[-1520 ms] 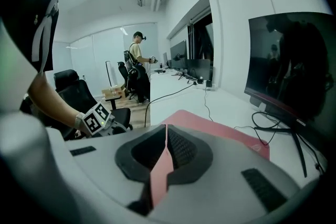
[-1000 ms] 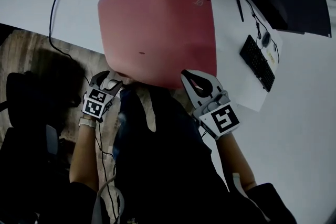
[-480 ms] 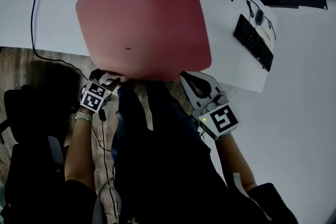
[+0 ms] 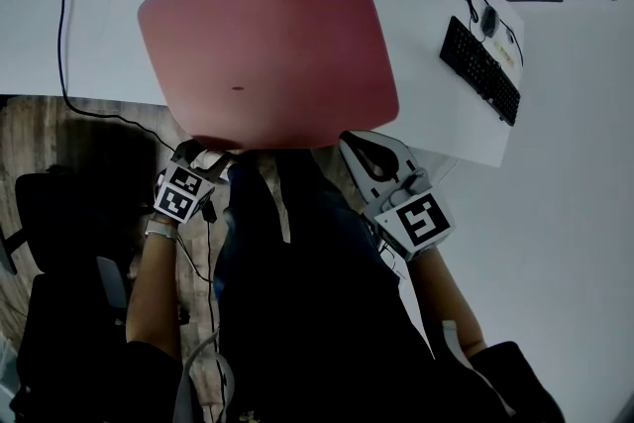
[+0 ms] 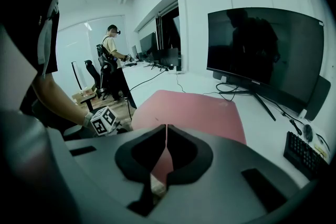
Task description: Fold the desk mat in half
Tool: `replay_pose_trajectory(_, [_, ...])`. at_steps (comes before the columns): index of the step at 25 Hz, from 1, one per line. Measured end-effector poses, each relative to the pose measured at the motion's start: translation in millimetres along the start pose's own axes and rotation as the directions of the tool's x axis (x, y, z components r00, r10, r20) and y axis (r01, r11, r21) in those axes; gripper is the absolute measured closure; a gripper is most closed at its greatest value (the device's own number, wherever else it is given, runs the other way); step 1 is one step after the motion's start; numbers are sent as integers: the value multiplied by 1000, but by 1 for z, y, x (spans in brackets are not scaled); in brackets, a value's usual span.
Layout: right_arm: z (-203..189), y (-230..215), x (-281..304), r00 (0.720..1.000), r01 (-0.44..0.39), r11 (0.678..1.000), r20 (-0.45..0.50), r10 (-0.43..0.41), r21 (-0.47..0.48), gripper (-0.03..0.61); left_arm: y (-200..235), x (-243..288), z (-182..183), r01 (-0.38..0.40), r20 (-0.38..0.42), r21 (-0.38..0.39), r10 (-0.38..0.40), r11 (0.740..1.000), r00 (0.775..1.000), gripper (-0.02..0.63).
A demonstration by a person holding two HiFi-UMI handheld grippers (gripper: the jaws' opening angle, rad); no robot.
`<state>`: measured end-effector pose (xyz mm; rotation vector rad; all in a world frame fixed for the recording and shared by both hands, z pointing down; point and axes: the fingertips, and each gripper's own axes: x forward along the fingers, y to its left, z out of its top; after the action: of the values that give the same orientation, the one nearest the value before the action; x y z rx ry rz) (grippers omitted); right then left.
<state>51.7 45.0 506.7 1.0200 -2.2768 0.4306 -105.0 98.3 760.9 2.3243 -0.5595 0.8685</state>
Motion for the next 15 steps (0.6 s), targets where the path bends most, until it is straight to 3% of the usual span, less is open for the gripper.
replay_pose_trajectory(7, [6, 6, -1, 1000, -18, 1000, 25, 18, -5, 560, -17, -22, 1, -15, 13, 2, 15, 1000, 1000, 469])
replay_pose_trajectory(15, [18, 15, 1, 998, -41, 999, 39, 42, -14, 560, -36, -45, 13, -35, -24, 13, 35, 999, 999, 526])
